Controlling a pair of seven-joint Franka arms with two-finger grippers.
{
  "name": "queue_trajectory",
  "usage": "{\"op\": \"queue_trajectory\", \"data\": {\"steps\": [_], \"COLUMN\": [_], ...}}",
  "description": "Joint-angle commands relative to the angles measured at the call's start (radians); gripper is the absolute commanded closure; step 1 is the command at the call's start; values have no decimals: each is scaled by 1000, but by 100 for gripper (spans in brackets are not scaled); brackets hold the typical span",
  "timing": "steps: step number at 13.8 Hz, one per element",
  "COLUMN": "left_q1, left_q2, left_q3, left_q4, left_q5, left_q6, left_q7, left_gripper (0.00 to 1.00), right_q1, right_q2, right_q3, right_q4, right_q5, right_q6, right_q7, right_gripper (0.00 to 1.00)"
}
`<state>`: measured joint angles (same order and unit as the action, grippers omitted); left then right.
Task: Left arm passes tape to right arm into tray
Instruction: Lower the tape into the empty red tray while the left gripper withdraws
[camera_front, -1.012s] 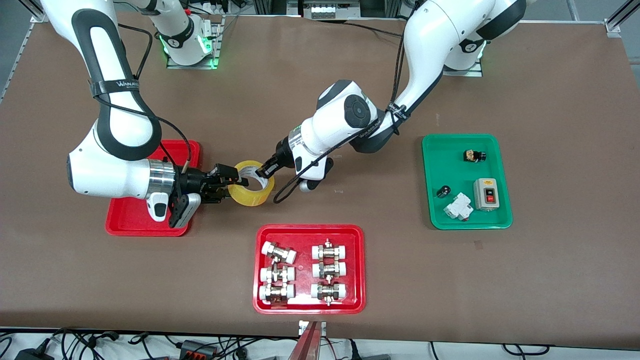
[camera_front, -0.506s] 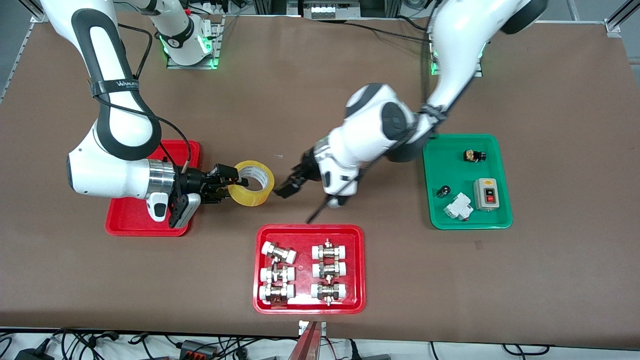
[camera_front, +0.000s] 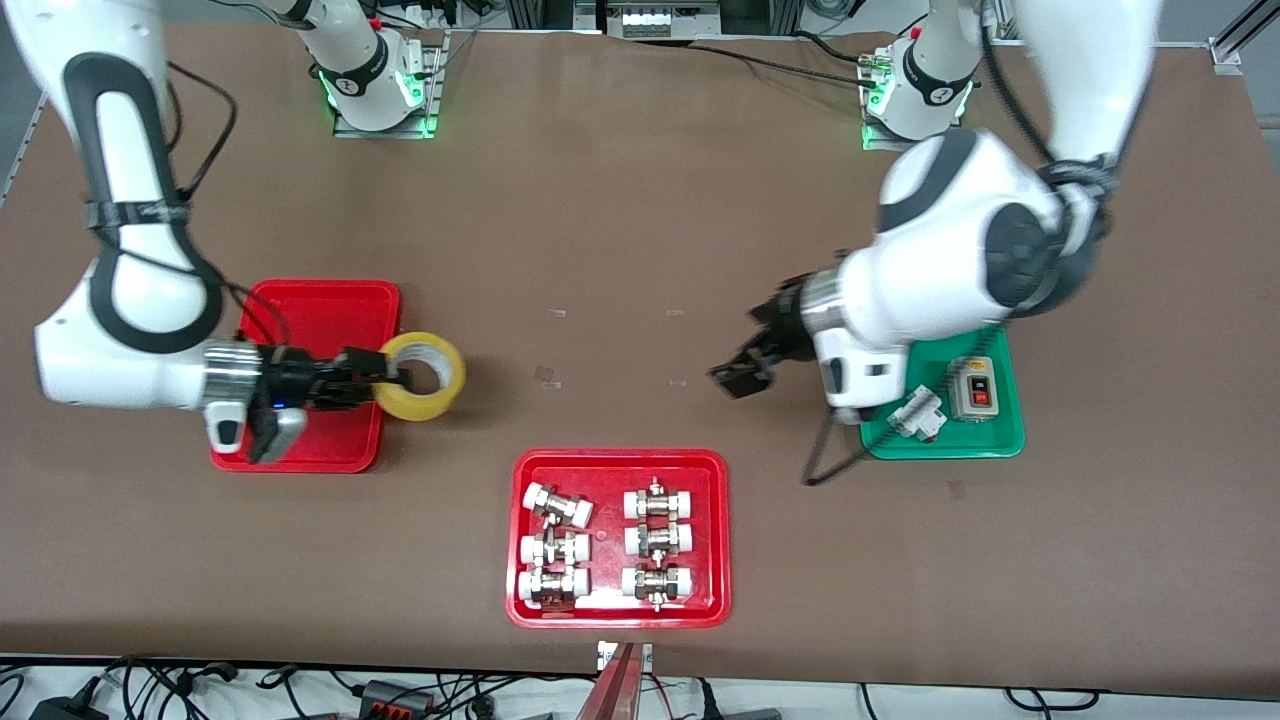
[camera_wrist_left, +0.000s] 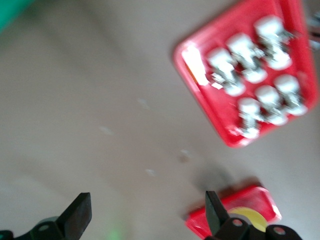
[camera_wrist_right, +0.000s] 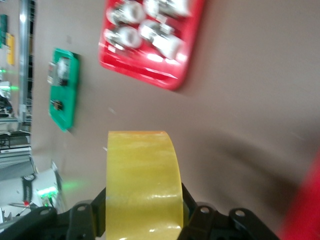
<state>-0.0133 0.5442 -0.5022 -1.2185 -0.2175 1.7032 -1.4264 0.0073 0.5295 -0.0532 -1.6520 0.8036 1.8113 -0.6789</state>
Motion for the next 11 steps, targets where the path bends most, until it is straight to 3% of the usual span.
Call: {"op": "queue_trajectory", "data": {"steps": [1,4,6,9,10,11], "left_q1": [77,133,134,133,134,136], "left_q2": [-56,-96,-127,-147,-148,-156], "left_q3": [-10,-12,-10,-13,-12,-10], "left_q4": [-18,-18,-19,-29,-33,-39], "left_q5": [17,113,273,470,502,527], "left_q6": [-146,-307,-417,-436,-436,-429], "left_q7": [11,111,370,762,865,939], "left_gripper": [0,0,0,0,0,0], "right_q1": [-81,-156,-190,-201,-201,-196], "right_q2": [39,89,121,147,155,158], "right_q3": [16,18,16,16,16,16], "right_q4": [-6,-15,-17,-17,-17,-18], "right_q5": [-50,-113,-159,-211,-227,-256], "right_q6": [-55,-66,-61,-43,-24,2], "right_q7": [-72,-169,-223,-255,-255,-257], "right_gripper": [100,100,100,100,93,72]}}
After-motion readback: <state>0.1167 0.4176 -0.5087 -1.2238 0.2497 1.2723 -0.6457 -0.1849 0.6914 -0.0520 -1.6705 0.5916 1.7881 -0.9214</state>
